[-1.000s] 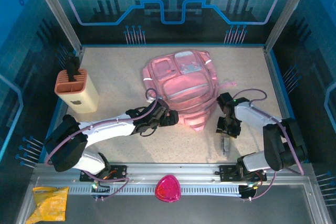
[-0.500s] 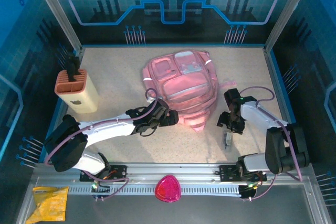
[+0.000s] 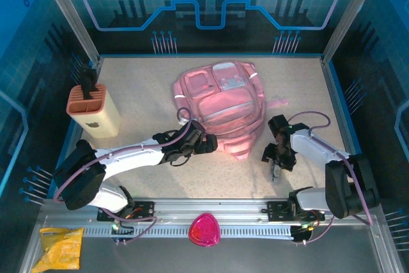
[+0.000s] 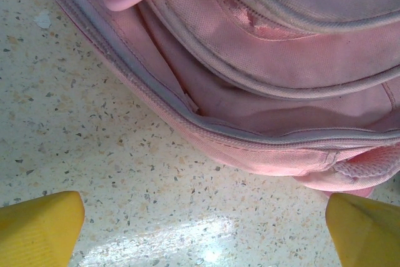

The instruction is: Pack the student bag

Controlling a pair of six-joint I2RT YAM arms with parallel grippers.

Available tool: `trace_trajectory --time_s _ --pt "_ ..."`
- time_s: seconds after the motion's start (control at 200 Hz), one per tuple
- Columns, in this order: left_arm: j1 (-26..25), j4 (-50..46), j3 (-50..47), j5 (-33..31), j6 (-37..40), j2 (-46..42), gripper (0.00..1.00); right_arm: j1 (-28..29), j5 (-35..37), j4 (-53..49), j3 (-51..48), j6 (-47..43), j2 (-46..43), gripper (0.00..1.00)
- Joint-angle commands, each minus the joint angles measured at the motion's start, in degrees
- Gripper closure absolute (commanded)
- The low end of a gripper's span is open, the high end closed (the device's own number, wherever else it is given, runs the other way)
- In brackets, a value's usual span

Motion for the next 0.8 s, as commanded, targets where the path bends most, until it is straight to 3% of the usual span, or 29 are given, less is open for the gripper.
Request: trace_trajectory --time_s 0.0,0.23,0.555,0.795 --pt "0.33 -1.43 -0.47 0.57 0.94 -2.33 0.01 0.79 -0.38 0.16 -0.76 0.66 -0.05 0.37" --pt "0.26 -1.66 -0.02 0.47 1.3 -2.0 0.01 0.92 -0.83 0.39 -0.28 -0.2 0.17 0.48" --pt "0.27 -2.84 1.27 -0.1 2.98 -2.7 0.01 1.01 -1.16 0.16 0.0 -1.81 -3.01 0.5" --pt "0.41 -7.92 6.64 -3.35 10.54 -2.77 0.01 1.25 -0.69 -1.24 1.69 -4.37 -6.46 0.51"
